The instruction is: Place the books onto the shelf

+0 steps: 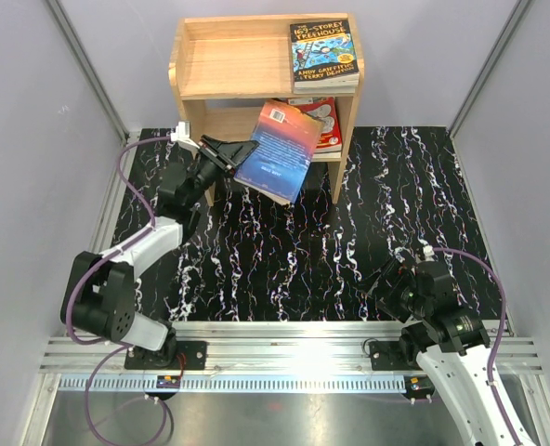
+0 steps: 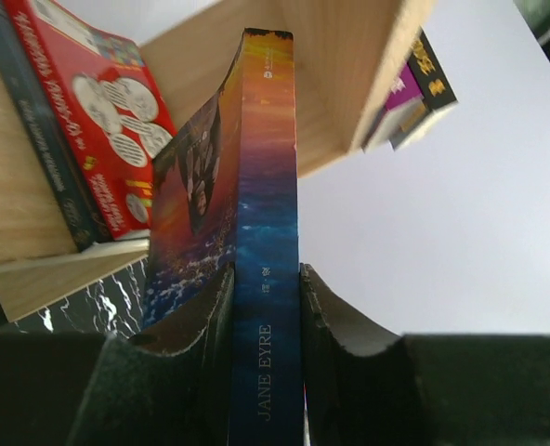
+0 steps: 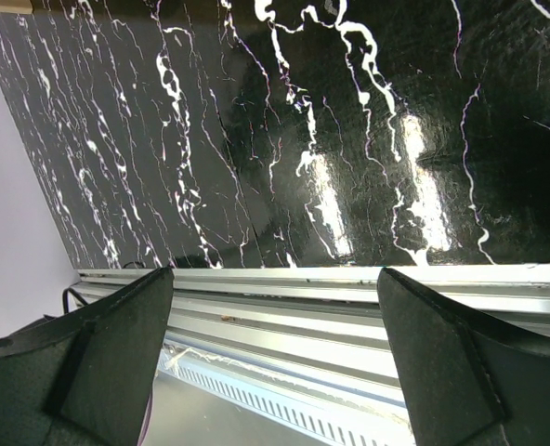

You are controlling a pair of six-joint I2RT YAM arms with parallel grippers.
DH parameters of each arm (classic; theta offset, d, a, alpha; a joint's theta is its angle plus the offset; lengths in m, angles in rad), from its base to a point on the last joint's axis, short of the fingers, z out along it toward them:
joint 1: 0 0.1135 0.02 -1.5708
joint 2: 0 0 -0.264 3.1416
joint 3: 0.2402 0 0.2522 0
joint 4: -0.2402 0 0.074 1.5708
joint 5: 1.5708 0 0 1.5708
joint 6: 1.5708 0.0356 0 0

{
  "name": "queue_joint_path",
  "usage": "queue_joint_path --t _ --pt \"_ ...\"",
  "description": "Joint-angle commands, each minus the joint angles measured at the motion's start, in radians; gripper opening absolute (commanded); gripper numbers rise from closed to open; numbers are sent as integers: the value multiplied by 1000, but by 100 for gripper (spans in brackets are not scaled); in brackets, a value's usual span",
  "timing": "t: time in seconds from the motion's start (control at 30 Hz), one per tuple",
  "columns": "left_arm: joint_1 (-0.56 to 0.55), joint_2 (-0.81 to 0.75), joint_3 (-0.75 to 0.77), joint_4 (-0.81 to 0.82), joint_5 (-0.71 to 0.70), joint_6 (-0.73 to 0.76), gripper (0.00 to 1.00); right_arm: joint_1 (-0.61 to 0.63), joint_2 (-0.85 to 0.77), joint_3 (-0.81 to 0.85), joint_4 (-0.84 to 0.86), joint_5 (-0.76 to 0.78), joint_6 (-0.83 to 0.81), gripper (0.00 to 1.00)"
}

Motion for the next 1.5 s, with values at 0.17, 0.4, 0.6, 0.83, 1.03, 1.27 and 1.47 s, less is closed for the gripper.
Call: queue_joint_path --t 0.17,0.4,0.6,0.83,1.03,1.27,1.47 --pt "-42 35 51 128 -208 -45 0 4 -1 -13 35 -14 -10 97" --pt "-88 32 54 2 -349 -71 0 4 -5 -22 32 -17 -10 97" --pt "-128 43 215 -209 -447 -17 0 4 -10 -34 37 -20 -9 97" --pt "-167 84 309 -329 -571 9 0 6 -21 -42 32 -20 -12 97" --pt "-174 147 367 -356 -611 4 0 4 -30 -60 32 -26 -15 97" --pt "-187 237 462 -349 -657 6 0 6 -14 -77 50 -42 -18 97" --pt "-205 333 582 -365 -697 30 0 4 7 -94 64 -51 -32 97"
